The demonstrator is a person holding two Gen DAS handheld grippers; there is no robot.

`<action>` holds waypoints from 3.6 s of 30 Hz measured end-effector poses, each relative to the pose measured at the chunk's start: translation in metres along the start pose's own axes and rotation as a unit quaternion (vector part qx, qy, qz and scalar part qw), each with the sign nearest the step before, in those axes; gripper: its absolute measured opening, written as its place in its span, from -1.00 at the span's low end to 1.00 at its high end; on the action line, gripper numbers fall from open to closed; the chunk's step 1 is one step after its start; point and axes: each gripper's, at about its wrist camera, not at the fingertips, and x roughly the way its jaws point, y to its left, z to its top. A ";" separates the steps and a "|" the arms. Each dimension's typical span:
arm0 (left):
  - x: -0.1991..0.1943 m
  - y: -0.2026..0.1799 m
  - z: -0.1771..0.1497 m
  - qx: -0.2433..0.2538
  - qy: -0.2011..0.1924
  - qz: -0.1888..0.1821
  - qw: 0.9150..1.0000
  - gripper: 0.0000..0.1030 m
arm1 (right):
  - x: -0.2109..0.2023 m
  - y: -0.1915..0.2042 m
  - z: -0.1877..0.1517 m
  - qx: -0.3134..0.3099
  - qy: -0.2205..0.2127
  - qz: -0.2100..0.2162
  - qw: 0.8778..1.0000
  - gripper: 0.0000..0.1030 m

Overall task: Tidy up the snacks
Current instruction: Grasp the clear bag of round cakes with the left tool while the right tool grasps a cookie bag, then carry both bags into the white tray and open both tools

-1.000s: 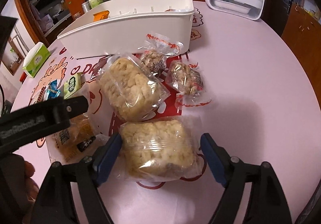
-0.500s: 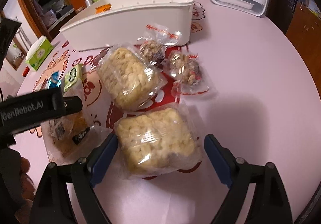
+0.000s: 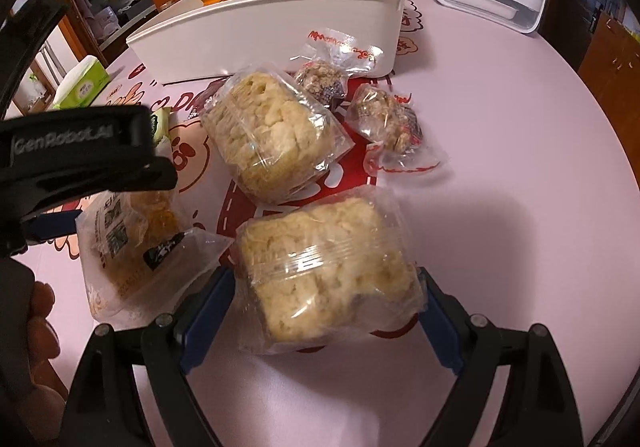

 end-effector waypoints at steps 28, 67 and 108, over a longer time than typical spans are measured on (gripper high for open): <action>0.003 -0.011 -0.019 0.129 0.020 -0.049 0.990 0.56 | -0.014 0.006 -0.007 -0.002 -0.014 -0.007 1.000 0.40; -0.246 0.026 0.128 0.158 -0.266 -0.096 0.946 0.49 | -0.192 0.043 0.167 -0.039 -0.231 -0.070 0.970 0.39; -0.142 -0.064 0.216 0.264 -0.259 -0.060 0.927 0.97 | -0.077 0.013 0.265 0.038 -0.152 -0.038 0.987 0.64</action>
